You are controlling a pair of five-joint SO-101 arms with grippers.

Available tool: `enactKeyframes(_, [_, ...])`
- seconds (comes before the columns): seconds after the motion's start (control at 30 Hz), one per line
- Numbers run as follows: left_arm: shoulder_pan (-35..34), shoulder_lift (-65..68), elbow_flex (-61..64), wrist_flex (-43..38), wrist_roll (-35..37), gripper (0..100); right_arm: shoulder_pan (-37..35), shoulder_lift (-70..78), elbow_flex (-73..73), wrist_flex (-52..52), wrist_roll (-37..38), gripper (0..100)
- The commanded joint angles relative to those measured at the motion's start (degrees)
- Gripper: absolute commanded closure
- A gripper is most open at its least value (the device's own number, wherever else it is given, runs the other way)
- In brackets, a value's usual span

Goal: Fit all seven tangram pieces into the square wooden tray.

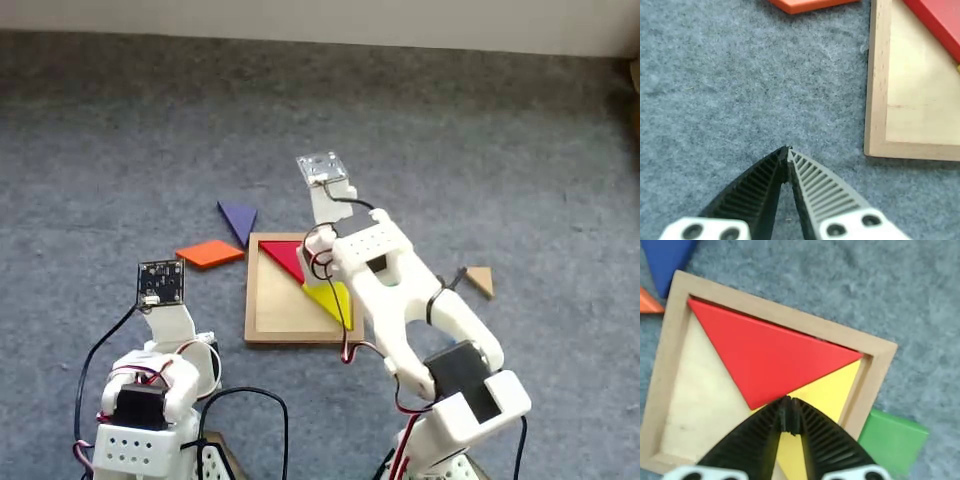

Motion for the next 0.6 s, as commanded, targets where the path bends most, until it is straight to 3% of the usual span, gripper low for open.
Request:
enactKeyframes(0.0, [0.7, -1.6, 1.1, 0.2, -0.2, 99, 3.2, -7.8, -0.5, 4.1, -0.5, 99.0])
enactKeyframes(0.27, [0.7, -1.6, 1.1, 0.2, -0.2, 99, 11.7, -23.1, 5.0, 7.0, -0.8, 96.4])
enactKeyframes(0.43, [0.7, -1.6, 1.1, 0.2, -0.2, 99, 13.8, -19.8, 7.7, 6.6, -0.8, 78.7])
enactKeyframes(0.57, [0.7, -1.6, 1.1, 0.2, -0.2, 99, 13.8, -13.2, 7.6, 6.5, -0.8, 75.8])
